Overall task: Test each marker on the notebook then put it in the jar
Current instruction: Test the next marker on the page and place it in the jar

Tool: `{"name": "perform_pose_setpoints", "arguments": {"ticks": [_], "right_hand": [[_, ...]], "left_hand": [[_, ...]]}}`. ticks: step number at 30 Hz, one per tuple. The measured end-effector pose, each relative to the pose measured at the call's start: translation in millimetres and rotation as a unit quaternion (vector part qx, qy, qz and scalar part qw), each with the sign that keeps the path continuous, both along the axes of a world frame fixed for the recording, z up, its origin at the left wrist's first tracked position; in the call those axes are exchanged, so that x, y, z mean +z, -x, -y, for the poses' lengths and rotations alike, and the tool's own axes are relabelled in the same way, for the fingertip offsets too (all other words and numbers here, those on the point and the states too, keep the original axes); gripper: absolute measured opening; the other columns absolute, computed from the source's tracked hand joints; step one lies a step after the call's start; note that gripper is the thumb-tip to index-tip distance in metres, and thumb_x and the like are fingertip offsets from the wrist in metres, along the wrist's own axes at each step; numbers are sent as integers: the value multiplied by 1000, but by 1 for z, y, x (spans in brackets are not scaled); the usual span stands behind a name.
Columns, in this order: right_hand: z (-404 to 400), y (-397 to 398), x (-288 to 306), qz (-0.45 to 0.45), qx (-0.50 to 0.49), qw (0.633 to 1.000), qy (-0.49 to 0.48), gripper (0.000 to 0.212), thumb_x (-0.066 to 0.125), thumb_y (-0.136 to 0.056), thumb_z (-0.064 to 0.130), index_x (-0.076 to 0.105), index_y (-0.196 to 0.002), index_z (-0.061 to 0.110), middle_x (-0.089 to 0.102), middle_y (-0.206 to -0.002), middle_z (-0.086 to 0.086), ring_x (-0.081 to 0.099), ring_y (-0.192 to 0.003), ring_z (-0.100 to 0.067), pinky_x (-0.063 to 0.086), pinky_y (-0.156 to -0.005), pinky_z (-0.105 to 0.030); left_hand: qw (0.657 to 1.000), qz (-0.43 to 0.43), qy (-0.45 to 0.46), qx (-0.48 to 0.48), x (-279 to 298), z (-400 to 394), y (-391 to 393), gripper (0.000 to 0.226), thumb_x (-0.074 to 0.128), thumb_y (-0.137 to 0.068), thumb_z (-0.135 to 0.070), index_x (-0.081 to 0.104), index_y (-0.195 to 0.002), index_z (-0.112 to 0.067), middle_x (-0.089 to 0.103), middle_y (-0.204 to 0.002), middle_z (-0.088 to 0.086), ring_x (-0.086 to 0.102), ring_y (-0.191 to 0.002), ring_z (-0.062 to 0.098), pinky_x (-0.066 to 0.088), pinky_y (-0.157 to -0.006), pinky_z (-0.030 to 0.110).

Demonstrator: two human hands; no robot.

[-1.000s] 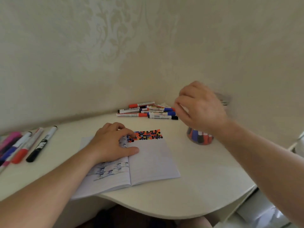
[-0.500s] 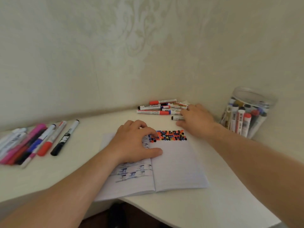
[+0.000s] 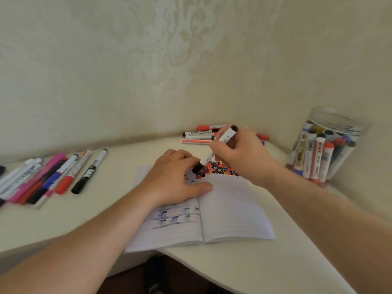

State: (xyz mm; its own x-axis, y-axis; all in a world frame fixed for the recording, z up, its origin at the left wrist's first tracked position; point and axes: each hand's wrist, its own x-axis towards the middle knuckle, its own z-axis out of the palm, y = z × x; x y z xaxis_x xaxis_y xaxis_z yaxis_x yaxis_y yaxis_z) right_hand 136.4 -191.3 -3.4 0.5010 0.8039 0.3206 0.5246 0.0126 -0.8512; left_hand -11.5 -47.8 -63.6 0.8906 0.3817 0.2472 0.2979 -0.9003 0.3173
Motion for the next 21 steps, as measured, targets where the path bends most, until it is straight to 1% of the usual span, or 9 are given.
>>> {"name": "perform_pose_setpoints", "arguments": {"ticks": [3,5,7,10,12,15,17,19,21], "right_hand": [[-6,2,-24,-41,-9,998,-43,18,74,-85,4,57,-81,8,53,-63,-4,48,-59,-16,39,-53,-28],[-9,4,-36,-87,-8,994,-68,28,80,-84,5,52,-80,3,50,-65,-7,45,-59,-17,38,-53,-27],[-11,5,-43,-115,11,990,-77,40,84,-86,12,46,-80,-1,47,-67,-11,40,-59,-18,34,-51,-25],[-12,4,-46,-139,46,986,-72,31,78,-93,14,52,-83,1,54,-65,-14,45,-56,-19,35,-49,-26],[-10,4,-46,-153,62,984,-69,23,77,-94,11,58,-87,0,61,-64,-9,52,-53,-15,39,-48,-24],[-8,4,-47,-134,77,986,-64,28,81,-90,12,59,-80,-3,66,-63,-6,57,-54,-13,43,-50,-23],[-8,4,-47,-126,87,986,-65,31,81,-90,12,58,-76,-2,64,-62,-7,56,-55,-16,44,-52,-24],[-7,4,-48,-139,103,983,-68,29,80,-89,9,57,-72,3,60,-59,-6,51,-53,-15,42,-51,-24],[-5,5,-48,-157,116,978,-72,30,81,-86,12,56,-73,4,57,-59,-6,49,-54,-15,40,-51,-24]], "left_hand": [[999,48,-10,-5,0,3,1,53,51,-87,-75,62,-120,-35,56,-102,-18,50,-103,14,41,-89,34],[995,99,9,-12,1,5,3,36,57,-99,-53,65,-123,-28,65,-103,-11,54,-101,15,43,-85,34],[993,119,4,-24,0,6,4,26,56,-104,-36,65,-123,-21,66,-106,-5,56,-101,17,44,-83,33],[992,116,4,-44,-3,9,6,16,50,-106,-25,57,-120,-19,61,-108,-1,57,-98,19,46,-81,35],[992,114,1,-61,-3,10,6,19,44,-105,-30,53,-120,-22,60,-108,-3,56,-97,17,47,-80,35],[993,94,-1,-77,0,10,6,26,34,-102,-49,50,-116,-33,66,-104,-13,61,-92,13,49,-75,36],[994,78,1,-74,0,7,5,30,29,-99,-58,47,-112,-38,65,-86,-19,60,-77,12,48,-67,36],[994,81,4,-67,-1,7,5,34,27,-97,-64,46,-111,-39,54,-65,-22,52,-64,11,44,-60,35],[995,83,12,-56,-1,5,5,39,26,-95,-69,47,-113,-42,53,-59,-23,47,-58,9,42,-59,34]]}}
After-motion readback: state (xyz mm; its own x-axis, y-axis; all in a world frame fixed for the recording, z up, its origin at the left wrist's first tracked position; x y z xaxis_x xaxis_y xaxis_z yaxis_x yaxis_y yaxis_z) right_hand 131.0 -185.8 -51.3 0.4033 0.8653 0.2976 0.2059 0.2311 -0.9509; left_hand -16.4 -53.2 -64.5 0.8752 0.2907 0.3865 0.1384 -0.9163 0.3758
